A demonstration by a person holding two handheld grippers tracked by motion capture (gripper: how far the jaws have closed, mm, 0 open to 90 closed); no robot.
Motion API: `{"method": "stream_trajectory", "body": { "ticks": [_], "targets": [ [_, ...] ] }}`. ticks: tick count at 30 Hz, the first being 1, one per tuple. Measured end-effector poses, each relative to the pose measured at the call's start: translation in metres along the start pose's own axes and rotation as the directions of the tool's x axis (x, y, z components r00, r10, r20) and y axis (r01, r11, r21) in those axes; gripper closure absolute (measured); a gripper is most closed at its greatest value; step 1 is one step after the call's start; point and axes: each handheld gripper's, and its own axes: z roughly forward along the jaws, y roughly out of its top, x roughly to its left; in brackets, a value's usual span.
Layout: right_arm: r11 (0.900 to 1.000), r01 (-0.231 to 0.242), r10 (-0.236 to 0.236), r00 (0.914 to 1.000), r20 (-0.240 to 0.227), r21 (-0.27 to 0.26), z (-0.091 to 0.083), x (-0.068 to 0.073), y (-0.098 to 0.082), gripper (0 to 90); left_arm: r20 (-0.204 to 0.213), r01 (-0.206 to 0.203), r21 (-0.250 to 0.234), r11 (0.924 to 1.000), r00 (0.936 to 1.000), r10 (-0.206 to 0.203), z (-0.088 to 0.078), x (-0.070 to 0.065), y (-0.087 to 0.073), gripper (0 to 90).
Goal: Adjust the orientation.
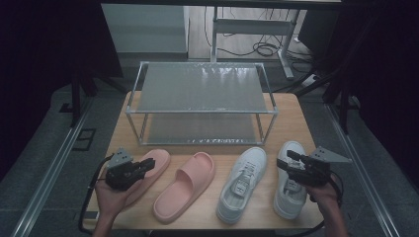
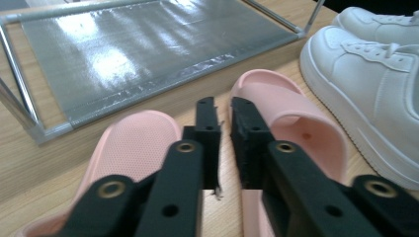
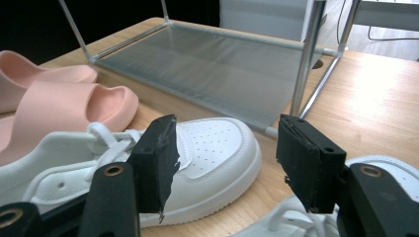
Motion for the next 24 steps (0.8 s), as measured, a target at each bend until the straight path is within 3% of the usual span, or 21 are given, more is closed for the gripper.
{"method": "stream_trajectory", "body": {
  "ticks": [3, 9, 18, 24],
  "targets": [
    [1.000, 0.011, -0.011, 0.9999, 0.004, 0.009, -0.001, 0.005, 0.002, 40.9, -0.002, -0.005, -0.008, 1.0000, 1.0000, 0.005, -0.006, -0.002, 0.001, 89.8],
    [1.000, 0.009, -0.009, 0.9999, 0.006, 0.030, 0.005, 0.005, 0.003, 40.9, -0.022, 0.010, 0.017, 0.9998, 0.9997, -0.010, -0.015, -0.002, -0.009, 90.0],
    [0.998, 0.018, -0.019, 0.9998, 0.005, 0.056, 0.009, 0.009, 0.000, 40.8, -0.029, 0.058, 0.079, 0.9952, 0.9980, -0.056, -0.024, -0.005, -0.041, 90.0],
    [0.998, 0.018, -0.019, 0.9998, 0.006, 0.061, 0.011, 0.011, -0.001, 40.7, -0.055, 0.108, 0.131, 0.9855, 0.9933, -0.101, -0.025, 0.000, -0.070, 90.0]
  ]
}}
